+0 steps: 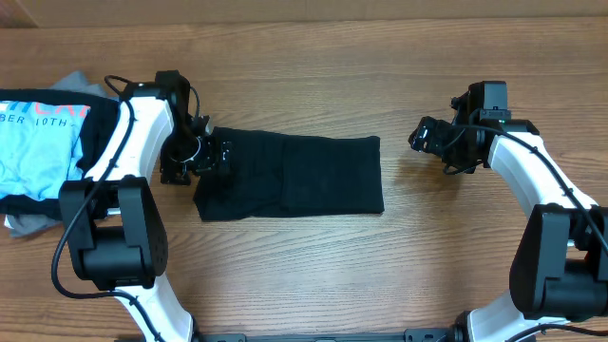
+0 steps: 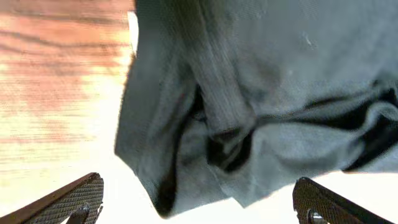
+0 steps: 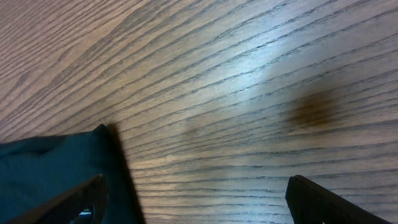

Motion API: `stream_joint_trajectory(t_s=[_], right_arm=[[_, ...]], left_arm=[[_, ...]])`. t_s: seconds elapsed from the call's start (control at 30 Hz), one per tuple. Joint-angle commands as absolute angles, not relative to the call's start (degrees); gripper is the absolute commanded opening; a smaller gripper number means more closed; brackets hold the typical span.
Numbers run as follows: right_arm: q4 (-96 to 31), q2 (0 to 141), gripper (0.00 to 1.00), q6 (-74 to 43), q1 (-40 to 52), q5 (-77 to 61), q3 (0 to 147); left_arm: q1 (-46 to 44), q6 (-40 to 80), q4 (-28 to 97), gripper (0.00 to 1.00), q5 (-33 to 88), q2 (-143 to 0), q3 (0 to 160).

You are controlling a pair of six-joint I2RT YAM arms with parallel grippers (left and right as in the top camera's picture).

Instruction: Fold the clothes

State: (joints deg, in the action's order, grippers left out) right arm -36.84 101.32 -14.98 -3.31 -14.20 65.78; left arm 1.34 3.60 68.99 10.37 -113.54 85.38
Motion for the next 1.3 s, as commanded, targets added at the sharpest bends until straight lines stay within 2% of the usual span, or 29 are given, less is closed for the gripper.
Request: stream_joint_trajectory(t_s=[0.0, 0.43, 0.6, 0.7, 0.83, 1.07, 1.2, 1.23, 1.27], right_arm=[[-36.3, 101.1, 0.95, -15.0, -3.3, -14.6, 66.3], [-36.1, 101.1, 0.95, -15.0, -3.3, -14.6, 66.3], [-36.1, 101.1, 0.95, -15.0, -3.3, -14.6, 66.3], [-36.1, 101.1, 0.96, -15.0, -3.3, -14.6, 66.3], [-35.9, 101.1, 0.95, -15.0, -3.3, -14.6, 66.3], [-35.8, 101.1, 0.95, -15.0, -3.3, -14.6, 66.3], [-35.8, 101.1, 0.95, -15.0, -3.3, -14.6, 66.3], [-35.8, 101.1, 0.95, -15.0, -3.3, -14.6, 66.3], [-35.8, 101.1, 0.95, -15.0, -3.3, -14.6, 66.3]], left_arm=[[1.5, 5.8, 64.9, 1.0, 7.9, -113.6, 79.3], [1.4, 6.9, 57.5, 1.0, 7.0, -113.6, 70.7], [1.4, 6.9, 54.5, 1.0, 11.4, -113.6, 68.5], [1.4, 6.9, 54.8, 0.96, 11.6, -113.6, 68.5], [1.5, 6.8, 55.7, 0.86, 11.6, -113.6, 68.5], [1.5, 6.9, 55.2, 0.55, 11.7, -113.6, 68.5], [1.5, 6.9, 54.1, 0.5, 12.1, -113.6, 68.5], [1.5, 6.9, 53.9, 0.44, 12.1, -113.6, 68.5], [1.5, 6.9, 53.6, 0.32, 12.1, -113.6, 68.5]])
